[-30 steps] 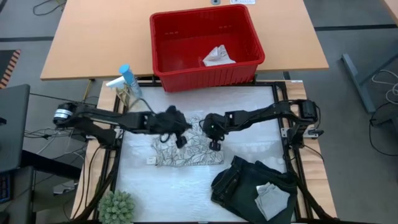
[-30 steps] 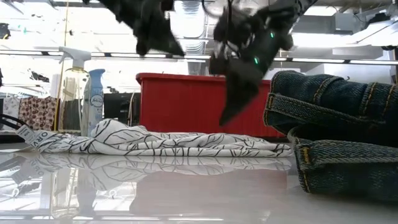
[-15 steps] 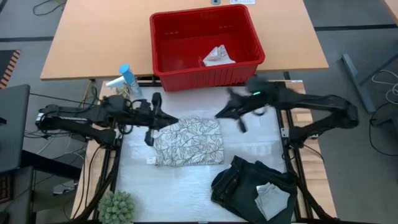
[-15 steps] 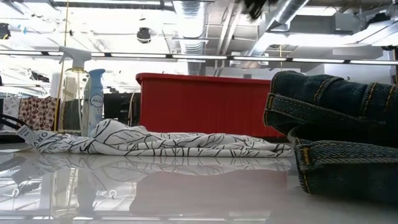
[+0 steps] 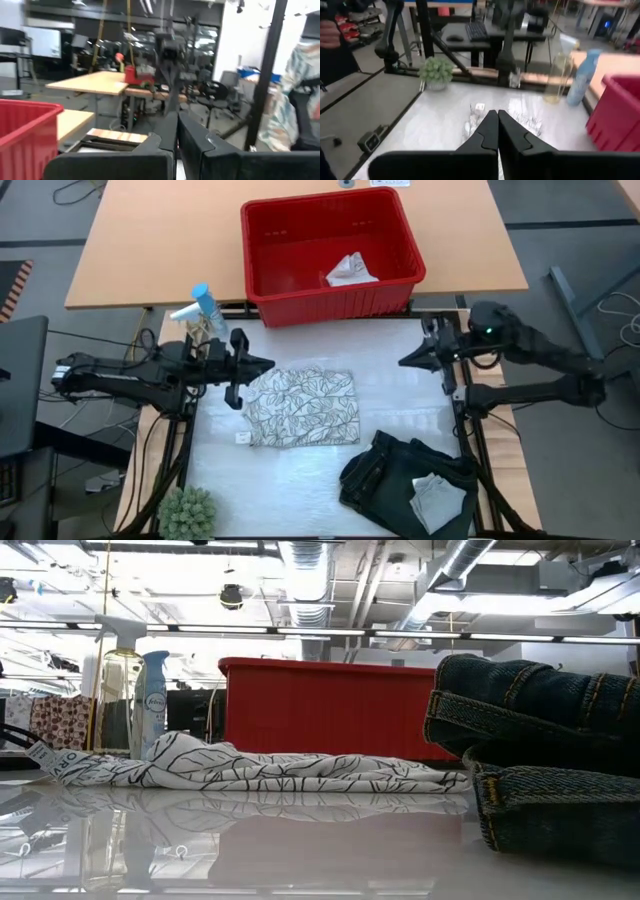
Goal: Fold Laundry from Bin
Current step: Fold the white from the red laundry bin
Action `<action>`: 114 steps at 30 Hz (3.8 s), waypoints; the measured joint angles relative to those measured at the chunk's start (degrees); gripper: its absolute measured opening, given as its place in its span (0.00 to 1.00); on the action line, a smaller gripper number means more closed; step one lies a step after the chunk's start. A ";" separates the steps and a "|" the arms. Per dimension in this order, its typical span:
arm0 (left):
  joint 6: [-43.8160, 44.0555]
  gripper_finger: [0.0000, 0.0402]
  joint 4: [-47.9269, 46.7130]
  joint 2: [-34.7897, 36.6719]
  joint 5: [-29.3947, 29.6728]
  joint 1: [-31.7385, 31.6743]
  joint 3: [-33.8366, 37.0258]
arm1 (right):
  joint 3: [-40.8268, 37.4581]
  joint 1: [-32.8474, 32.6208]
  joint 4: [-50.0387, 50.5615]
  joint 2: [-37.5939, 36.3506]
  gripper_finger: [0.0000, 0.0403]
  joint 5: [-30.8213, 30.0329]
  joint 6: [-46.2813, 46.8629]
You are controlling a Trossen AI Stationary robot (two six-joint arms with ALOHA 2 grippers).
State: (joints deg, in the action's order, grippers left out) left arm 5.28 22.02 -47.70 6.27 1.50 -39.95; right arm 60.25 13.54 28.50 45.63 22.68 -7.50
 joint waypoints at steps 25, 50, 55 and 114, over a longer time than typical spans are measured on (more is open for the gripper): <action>13.38 0.00 -3.97 -11.56 -1.49 0.37 1.82 | -34.22 -2.80 -25.30 -2.71 0.07 -1.94 36.73; 21.31 0.37 -4.55 -36.31 -12.88 0.24 1.80 | -32.75 -5.30 -41.85 35.49 0.63 -17.16 60.02; 20.01 0.37 -4.45 -38.85 -10.33 0.21 1.78 | -30.33 -6.14 -41.92 40.85 0.63 -16.80 60.02; 7.47 0.00 -1.64 -52.25 -11.15 -2.75 -7.58 | -23.01 -0.24 -5.06 33.02 0.06 -24.35 56.06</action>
State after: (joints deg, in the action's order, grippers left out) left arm 12.75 20.39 -99.95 -4.88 -1.25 -47.53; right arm 37.23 13.30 23.44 78.65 -1.67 48.56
